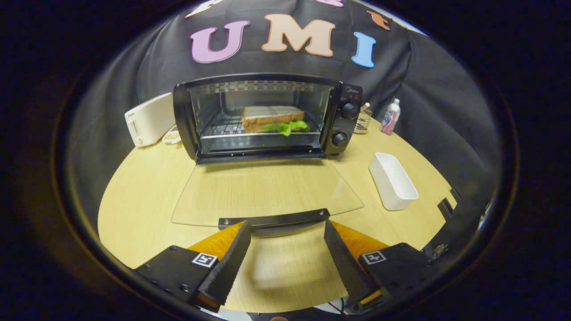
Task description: Open the toaster oven, put the food inside, and close the toaster oven door.
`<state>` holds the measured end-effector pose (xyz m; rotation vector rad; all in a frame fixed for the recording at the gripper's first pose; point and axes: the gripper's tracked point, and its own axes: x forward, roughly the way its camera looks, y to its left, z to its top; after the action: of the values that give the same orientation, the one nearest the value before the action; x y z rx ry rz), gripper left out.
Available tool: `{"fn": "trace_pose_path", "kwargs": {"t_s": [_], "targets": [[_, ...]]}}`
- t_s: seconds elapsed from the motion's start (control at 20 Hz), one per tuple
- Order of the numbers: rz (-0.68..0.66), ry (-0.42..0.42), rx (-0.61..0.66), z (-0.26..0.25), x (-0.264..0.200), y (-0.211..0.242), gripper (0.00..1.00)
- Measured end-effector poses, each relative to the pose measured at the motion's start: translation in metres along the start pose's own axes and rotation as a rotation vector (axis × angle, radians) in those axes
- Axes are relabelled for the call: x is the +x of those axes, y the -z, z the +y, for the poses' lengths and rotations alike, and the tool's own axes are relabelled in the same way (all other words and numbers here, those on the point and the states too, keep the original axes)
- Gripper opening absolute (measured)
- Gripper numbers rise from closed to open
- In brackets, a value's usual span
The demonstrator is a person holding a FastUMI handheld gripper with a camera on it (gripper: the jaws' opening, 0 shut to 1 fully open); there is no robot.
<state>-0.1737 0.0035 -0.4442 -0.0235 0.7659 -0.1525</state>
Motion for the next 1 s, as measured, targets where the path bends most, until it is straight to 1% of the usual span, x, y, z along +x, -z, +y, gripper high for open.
{"fn": "trace_pose_path", "kwargs": {"t_s": [0.1,0.25,0.35,0.45,0.65,0.85,1.0], "targets": [[0.002,-0.007,0.016,0.0,-0.001,0.004,0.99],[0.008,-0.024,0.087,-0.002,0.0,0.01,0.99],[0.017,-0.013,0.109,-0.007,-0.001,0.014,0.99],[0.03,-0.016,0.103,-0.007,0.001,0.018,0.99],[0.043,-0.024,0.053,-0.008,0.005,0.021,0.99],[0.055,-0.03,0.063,-0.008,0.004,0.024,0.99],[0.068,-0.035,0.047,-0.006,0.005,0.029,0.99]]}}
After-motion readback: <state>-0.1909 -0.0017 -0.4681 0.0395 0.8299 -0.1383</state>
